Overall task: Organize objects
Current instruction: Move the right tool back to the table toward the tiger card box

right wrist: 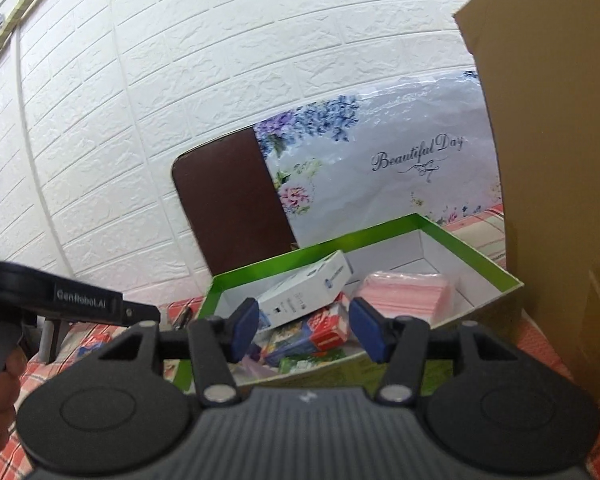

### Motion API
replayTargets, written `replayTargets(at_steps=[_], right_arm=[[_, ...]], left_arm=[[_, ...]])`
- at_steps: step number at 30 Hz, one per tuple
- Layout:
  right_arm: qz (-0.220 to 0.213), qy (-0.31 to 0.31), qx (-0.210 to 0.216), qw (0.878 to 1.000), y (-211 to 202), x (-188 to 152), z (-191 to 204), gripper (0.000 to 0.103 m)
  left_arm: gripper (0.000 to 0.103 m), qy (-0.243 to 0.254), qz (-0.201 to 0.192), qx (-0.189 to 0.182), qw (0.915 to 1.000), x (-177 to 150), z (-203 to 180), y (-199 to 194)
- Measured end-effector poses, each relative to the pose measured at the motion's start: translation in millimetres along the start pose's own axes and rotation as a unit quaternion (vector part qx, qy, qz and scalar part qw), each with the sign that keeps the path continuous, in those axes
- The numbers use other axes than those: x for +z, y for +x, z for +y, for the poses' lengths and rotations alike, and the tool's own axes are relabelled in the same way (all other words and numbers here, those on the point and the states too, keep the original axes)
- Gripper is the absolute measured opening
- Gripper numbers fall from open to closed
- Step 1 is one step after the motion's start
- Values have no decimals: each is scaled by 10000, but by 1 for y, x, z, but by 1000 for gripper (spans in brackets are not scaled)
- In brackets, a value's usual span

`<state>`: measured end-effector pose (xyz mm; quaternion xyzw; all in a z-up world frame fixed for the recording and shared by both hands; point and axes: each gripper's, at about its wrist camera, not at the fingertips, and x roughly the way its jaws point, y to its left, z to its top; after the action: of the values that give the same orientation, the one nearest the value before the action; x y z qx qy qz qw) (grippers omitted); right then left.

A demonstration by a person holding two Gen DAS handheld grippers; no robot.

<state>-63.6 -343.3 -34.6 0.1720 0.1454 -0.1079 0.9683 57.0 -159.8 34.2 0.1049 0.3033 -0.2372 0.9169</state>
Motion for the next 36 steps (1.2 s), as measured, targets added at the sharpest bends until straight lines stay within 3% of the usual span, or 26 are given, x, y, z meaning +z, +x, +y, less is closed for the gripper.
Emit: replayTargets(at_steps=[7, 10, 19, 30, 31, 33, 36], right_arm=[[342, -403, 363, 9979, -2, -18, 38, 52], [470, -556, 518, 9960, -1, -23, 56, 52], [957, -1165, 847, 9849, 14, -44, 113, 52], [1601, -1898, 1369, 9590, 77, -64, 181, 49], [1609, -2005, 1458, 9553, 85, -63, 190, 45], [1602, -2182, 1566, 9498, 101, -60, 207, 40], [1652, -2260, 1853, 9420, 129, -53, 235, 39]], left_arm=[[41, 93, 56, 472, 9988, -28, 28, -13], [46, -25, 124, 724, 9973, -36, 47, -15], [51, -574, 222, 1203, 9908, -66, 110, -13], [56, -1671, 84, 1840, 9686, -129, 219, 6], [64, -1844, -4, 1825, 9658, -138, 228, 7], [71, -2158, -320, 1744, 9602, -152, 238, 4], [70, -2306, -514, 1627, 9580, -155, 244, 3]])
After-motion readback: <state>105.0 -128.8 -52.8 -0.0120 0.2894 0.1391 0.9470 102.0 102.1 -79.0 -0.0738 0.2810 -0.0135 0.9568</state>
